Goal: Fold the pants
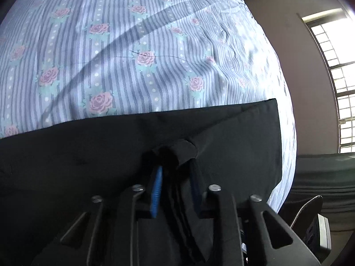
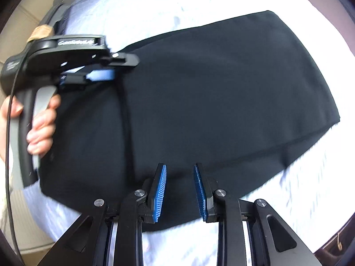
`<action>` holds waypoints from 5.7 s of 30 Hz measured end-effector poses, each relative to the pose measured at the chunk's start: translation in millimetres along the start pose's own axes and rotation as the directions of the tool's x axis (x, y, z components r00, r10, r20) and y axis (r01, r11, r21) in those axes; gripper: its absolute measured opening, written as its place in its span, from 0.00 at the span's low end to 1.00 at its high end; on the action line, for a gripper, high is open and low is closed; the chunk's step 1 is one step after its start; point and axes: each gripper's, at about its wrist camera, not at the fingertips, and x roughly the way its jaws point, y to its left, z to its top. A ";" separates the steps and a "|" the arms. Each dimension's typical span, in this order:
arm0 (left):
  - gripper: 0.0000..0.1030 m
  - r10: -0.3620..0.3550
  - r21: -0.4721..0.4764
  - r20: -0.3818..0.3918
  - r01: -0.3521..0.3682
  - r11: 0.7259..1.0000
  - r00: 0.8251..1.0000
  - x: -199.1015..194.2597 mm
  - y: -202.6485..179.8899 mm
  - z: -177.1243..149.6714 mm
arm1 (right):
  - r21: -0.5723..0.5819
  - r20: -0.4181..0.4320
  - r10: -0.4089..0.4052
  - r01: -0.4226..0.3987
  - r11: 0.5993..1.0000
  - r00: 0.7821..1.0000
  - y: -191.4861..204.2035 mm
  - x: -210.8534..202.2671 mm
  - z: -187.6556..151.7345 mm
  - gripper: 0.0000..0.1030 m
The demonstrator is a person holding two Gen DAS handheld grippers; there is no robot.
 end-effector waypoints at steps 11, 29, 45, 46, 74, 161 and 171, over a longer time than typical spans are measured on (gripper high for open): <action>0.20 0.079 0.053 0.000 -0.079 0.995 0.997 -0.8 -14.8 15.8 | -0.124 -0.062 0.000 -0.008 0.992 0.998 17.5 33.2 9.0 0.27; 0.71 0.287 -0.171 0.283 -0.246 0.954 0.915 -225.2 110.1 -175.7 | -0.150 0.029 0.072 -0.067 0.986 0.997 80.1 -63.5 -1.2 0.64; 0.53 0.013 -0.251 0.283 0.061 0.966 0.959 -217.2 259.0 -210.7 | -0.416 -0.041 0.031 -0.045 0.908 0.999 238.5 -52.4 -34.1 0.64; 0.52 -0.010 -0.250 0.281 0.083 0.965 0.960 -212.6 265.2 -206.0 | -0.429 -0.046 0.022 -0.039 0.902 0.999 245.6 -48.6 -34.6 0.64; 0.35 -0.280 -0.231 0.203 0.324 0.918 0.938 -153.7 325.9 -162.2 | -0.437 -0.138 0.009 -0.069 0.897 0.990 293.2 -5.3 -28.8 0.64; 0.67 0.443 -0.097 -0.112 -0.454 0.886 0.889 37.2 -209.0 31.5 | 0.134 0.144 0.176 -0.195 0.972 0.974 -283.8 -155.3 71.0 0.64; 0.67 0.429 -0.237 -0.152 -0.454 0.859 0.891 18.4 -124.3 -59.2 | -0.095 -0.023 0.248 -0.249 0.964 0.968 -205.7 -84.5 93.8 0.64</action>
